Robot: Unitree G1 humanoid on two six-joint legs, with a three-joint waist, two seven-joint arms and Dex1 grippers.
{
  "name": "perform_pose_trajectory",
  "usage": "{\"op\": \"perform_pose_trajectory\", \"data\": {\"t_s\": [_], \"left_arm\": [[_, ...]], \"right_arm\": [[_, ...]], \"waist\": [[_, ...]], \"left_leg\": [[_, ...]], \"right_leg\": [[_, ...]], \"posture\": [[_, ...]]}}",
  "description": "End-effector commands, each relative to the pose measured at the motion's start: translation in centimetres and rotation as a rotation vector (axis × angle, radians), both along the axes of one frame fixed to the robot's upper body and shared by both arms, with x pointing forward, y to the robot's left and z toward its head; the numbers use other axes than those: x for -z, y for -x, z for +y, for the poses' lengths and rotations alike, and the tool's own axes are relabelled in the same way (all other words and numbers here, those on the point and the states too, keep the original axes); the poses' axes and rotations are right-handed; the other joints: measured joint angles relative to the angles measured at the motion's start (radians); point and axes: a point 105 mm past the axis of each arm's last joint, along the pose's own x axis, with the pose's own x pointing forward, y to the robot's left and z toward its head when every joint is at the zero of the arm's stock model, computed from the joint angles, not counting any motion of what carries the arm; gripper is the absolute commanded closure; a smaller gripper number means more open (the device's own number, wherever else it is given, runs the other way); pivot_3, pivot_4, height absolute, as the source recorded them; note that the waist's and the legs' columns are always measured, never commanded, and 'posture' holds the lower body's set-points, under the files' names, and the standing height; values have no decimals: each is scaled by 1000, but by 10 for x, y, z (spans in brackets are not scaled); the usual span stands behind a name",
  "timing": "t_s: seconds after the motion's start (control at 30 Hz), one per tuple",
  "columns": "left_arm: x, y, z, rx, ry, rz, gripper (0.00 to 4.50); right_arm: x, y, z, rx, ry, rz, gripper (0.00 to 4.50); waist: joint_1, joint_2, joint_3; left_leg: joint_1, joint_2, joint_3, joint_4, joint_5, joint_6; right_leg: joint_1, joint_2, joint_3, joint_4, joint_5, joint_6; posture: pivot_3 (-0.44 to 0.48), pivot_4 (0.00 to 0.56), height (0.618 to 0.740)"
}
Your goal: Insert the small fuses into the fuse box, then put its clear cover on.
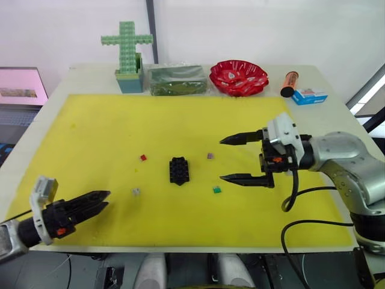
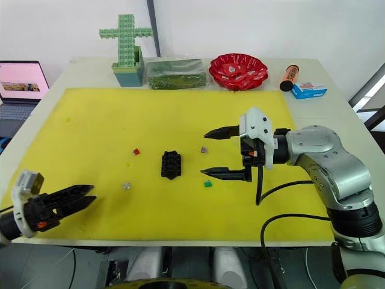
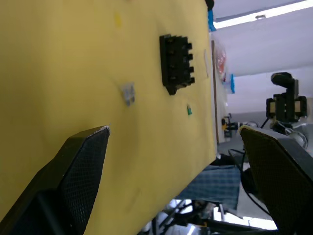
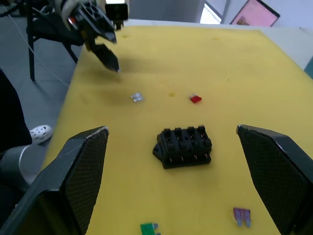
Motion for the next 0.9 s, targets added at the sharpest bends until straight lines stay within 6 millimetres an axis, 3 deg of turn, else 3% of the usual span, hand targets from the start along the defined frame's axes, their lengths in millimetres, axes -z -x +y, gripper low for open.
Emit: {"op": "perform_pose_trajectory", "data": {"t_s": [0.03,0.33,0.73,0.9], "left_arm": [[-1,-10,-13,-52,76,-24,0],[12,-24,-33,-66,137,8,0],[26,-14,-41,8,57,99,0],[33,-21,-49,-14,55,121,0]], "right_arm": [[-8,6,6,-24,-13,-31,31],[-6,4,4,-4,-6,-28,31],[-9,7,2,35,-27,-16,31],[-9,7,3,48,-34,-18,31]], "waist": [[2,0,0],[0,-1,-1],[-3,-1,-1],[1,0,-2]], "left_leg": [[0,-1,1,0,0,-1],[-1,-5,4,0,1,-1],[0,-11,4,0,1,-1],[0,-12,4,0,1,-1]], "right_leg": [[0,-2,0,0,0,0],[1,-3,-1,-2,0,-1],[2,-2,-1,-3,0,-1],[2,-4,-1,-3,0,-1]], "posture": [[0,150,740],[0,150,740],[0,150,740],[0,150,740]]}}
